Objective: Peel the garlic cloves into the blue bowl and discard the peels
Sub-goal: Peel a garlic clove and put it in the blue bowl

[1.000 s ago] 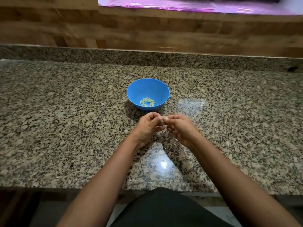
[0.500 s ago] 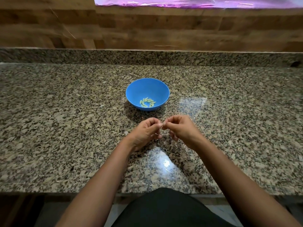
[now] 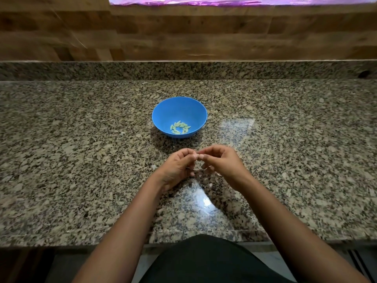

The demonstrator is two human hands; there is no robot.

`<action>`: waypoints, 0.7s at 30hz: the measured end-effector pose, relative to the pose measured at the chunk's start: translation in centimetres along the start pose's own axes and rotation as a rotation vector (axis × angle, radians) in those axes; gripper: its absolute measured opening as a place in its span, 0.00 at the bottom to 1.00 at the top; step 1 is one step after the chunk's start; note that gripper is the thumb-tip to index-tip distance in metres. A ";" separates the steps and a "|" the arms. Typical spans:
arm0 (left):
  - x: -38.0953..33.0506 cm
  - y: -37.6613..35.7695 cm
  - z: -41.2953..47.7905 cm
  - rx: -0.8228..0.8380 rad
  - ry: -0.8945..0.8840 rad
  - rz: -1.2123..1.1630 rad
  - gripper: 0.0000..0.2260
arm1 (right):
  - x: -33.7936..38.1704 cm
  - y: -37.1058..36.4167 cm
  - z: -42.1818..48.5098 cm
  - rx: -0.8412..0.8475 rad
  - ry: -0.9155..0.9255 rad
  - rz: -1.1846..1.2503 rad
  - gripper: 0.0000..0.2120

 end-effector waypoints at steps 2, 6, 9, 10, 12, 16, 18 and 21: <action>-0.1 0.0 0.0 -0.008 -0.001 0.045 0.05 | 0.0 0.0 0.1 -0.007 -0.004 0.076 0.04; -0.3 -0.4 -0.2 -0.014 -0.016 0.095 0.06 | -0.3 -0.1 0.2 -0.054 -0.014 0.158 0.05; -0.4 -0.7 -0.3 -0.034 -0.040 0.095 0.06 | -0.7 -0.2 0.1 -0.151 0.039 0.151 0.07; -0.4 -0.8 -0.3 -0.042 -0.044 0.081 0.06 | -0.8 -0.3 0.0 -0.183 0.064 0.144 0.09; -0.3 -1.1 -0.3 -0.052 -0.047 0.052 0.05 | -0.9 -0.6 -0.2 -0.227 0.132 0.114 0.11; 0.0 -1.2 -0.3 -0.066 -0.054 0.023 0.05 | -1.4 -1.1 -0.4 -0.321 0.215 0.097 0.12; 0.1 -1.1 -0.4 -0.038 -0.046 0.097 0.05 | -1.6 -1.1 -0.3 -0.344 0.151 0.282 0.11; 0.0 -0.4 -0.5 -0.082 -0.058 0.166 0.04 | -1.6 -0.9 -0.1 -0.289 0.011 0.614 0.10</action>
Point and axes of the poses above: each hand's wrist, its own z-axis towards the middle knuckle, its own y-axis out of the back of the hand, x = y × z, the point moved 2 cm from there along z, towards the middle knuckle, and after that the axes turned 4 degrees about x, right-handed, at the moved point
